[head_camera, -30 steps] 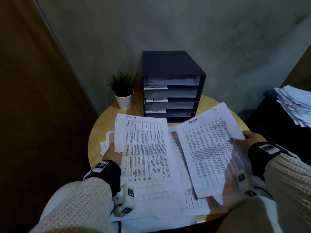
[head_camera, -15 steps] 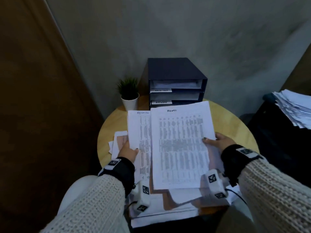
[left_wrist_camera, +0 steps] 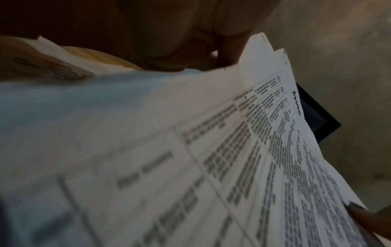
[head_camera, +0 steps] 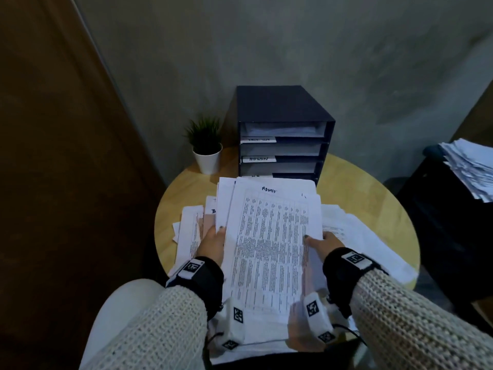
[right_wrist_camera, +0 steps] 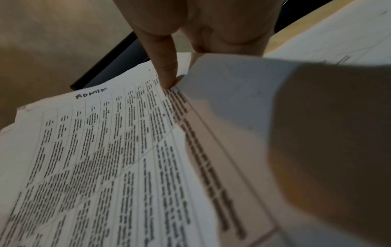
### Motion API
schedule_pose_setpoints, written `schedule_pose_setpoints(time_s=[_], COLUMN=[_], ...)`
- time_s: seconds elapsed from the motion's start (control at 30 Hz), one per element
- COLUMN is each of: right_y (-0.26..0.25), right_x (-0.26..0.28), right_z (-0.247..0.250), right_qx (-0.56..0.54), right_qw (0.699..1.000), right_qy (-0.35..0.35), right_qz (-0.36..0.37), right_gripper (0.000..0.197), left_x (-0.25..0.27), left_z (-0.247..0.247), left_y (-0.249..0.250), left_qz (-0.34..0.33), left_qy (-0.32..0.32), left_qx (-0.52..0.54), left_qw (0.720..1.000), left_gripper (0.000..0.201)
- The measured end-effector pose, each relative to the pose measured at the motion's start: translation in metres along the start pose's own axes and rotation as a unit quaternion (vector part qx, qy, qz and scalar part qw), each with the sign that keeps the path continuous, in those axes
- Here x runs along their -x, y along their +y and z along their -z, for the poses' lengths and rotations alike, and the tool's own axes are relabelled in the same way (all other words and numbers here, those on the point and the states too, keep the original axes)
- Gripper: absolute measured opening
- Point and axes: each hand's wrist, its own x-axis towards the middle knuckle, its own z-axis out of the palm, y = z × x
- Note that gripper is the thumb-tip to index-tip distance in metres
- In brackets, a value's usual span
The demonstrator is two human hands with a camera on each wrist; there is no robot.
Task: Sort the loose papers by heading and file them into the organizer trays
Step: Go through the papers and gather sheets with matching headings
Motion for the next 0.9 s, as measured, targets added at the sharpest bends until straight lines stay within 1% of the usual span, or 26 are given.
schedule_pose_setpoints(time_s=[0.07, 0.13, 0.2, 0.27, 0.3, 0.4, 0.5, 0.53, 0.6, 0.7, 0.77, 0.87, 0.9], right_y=[0.000, -0.002, -0.005, -0.009, -0.009, -0.003, 0.004, 0.005, 0.004, 0.002, -0.003, -0.005, -0.005], right_x=[-0.003, -0.003, -0.001, 0.000, -0.002, -0.008, -0.011, -0.011, -0.009, -0.007, -0.004, -0.002, -0.002], right_z=[-0.008, -0.013, -0.014, -0.011, -0.008, -0.001, 0.002, 0.002, 0.003, 0.003, 0.002, 0.001, 0.002], right_qx=[-0.015, -0.026, -0.028, -0.010, -0.006, -0.020, -0.003, -0.010, 0.002, 0.028, 0.019, 0.013, 0.009], right_qw=[1.000, 1.000, 0.999, 0.999, 1.000, 1.000, 0.999, 0.999, 0.999, 0.998, 0.997, 0.996, 0.996], right_qy=[-0.001, 0.000, -0.014, -0.031, -0.023, 0.014, 0.026, 0.033, 0.037, 0.030, 0.028, 0.018, 0.020], right_qz=[-0.006, -0.013, -0.007, -0.006, -0.010, 0.001, 0.026, 0.028, 0.030, 0.048, 0.065, 0.085, 0.083], right_gripper=[0.051, 0.054, 0.054, 0.049, 0.047, 0.033, 0.019, 0.020, 0.029, 0.038, 0.035, 0.022, 0.023], left_x=[-0.005, -0.006, -0.007, -0.009, -0.010, -0.012, -0.014, -0.013, -0.013, -0.014, -0.015, -0.016, -0.017], left_z=[-0.003, -0.005, -0.004, -0.002, -0.001, 0.001, 0.000, 0.000, 0.000, 0.000, 0.000, 0.000, 0.000], left_y=[-0.003, -0.008, -0.013, -0.017, -0.019, -0.023, -0.026, -0.026, -0.025, -0.023, -0.023, -0.025, -0.026], left_qz=[0.013, 0.018, 0.012, 0.007, 0.006, 0.010, 0.010, 0.007, 0.002, -0.001, -0.002, 0.002, 0.005], left_qy=[0.007, -0.002, -0.013, -0.020, -0.021, -0.014, -0.003, 0.001, 0.007, 0.002, -0.002, -0.012, -0.016], left_qx=[0.026, 0.034, 0.006, -0.029, -0.033, -0.013, 0.007, 0.013, 0.019, 0.021, 0.035, 0.061, 0.068], left_qw=[1.000, 0.999, 1.000, 0.999, 0.999, 1.000, 1.000, 1.000, 1.000, 1.000, 0.999, 0.998, 0.998], left_gripper=[0.054, 0.063, 0.060, 0.057, 0.058, 0.059, 0.050, 0.046, 0.044, 0.047, 0.049, 0.051, 0.052])
